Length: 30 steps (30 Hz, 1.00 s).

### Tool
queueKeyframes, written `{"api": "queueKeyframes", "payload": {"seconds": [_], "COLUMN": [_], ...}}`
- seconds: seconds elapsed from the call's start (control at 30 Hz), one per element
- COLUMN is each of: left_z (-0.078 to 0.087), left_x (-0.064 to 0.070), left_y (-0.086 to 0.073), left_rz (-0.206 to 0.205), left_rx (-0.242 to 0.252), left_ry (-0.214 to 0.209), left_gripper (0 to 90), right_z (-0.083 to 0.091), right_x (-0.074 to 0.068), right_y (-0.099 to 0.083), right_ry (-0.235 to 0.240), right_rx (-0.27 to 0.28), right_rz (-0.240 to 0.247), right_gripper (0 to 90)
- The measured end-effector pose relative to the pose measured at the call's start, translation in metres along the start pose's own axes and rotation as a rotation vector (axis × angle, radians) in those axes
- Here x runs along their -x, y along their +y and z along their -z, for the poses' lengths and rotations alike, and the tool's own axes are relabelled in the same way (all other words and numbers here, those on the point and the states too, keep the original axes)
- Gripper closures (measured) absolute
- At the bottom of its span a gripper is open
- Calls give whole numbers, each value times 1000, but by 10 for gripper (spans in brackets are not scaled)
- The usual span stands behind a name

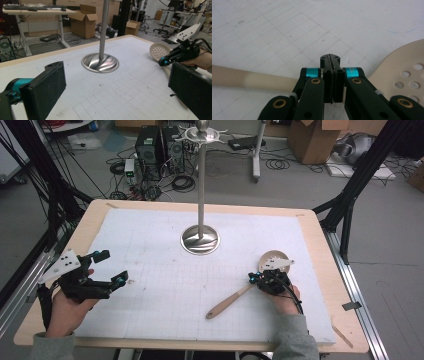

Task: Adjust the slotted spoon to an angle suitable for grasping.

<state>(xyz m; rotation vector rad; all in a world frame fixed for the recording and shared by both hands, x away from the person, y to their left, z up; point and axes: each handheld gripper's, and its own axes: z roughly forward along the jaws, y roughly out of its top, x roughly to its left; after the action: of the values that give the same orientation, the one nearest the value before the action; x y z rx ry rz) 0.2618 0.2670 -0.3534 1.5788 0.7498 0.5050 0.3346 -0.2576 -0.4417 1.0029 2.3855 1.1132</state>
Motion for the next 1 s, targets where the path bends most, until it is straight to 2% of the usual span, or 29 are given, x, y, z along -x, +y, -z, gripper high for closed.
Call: {"api": "queueKeyframes", "payload": {"seconds": [0.27, 0.6, 0.8, 1.0], "left_z": [0, -3, -8, -8], "left_x": [-1, 0, 0, 1], "left_y": [-1, -1, -4, -3], "left_rz": [3, 5, 5, 4], "left_rx": [-4, -8, -19, -22], "left_ry": [-2, -8, -14, -17], "left_gripper": [18, 18, 18, 18], "right_z": [1, 9, 4, 4], "right_x": [-1, 2, 5, 8], "right_y": [-1, -9, -9, -10], "right_ry": [-24, -27, -77, -70], "right_rx": [-4, 1, -4, 0], "right_rz": [6, -16, -4, -22], "right_gripper": [900, 900, 900, 900]}}
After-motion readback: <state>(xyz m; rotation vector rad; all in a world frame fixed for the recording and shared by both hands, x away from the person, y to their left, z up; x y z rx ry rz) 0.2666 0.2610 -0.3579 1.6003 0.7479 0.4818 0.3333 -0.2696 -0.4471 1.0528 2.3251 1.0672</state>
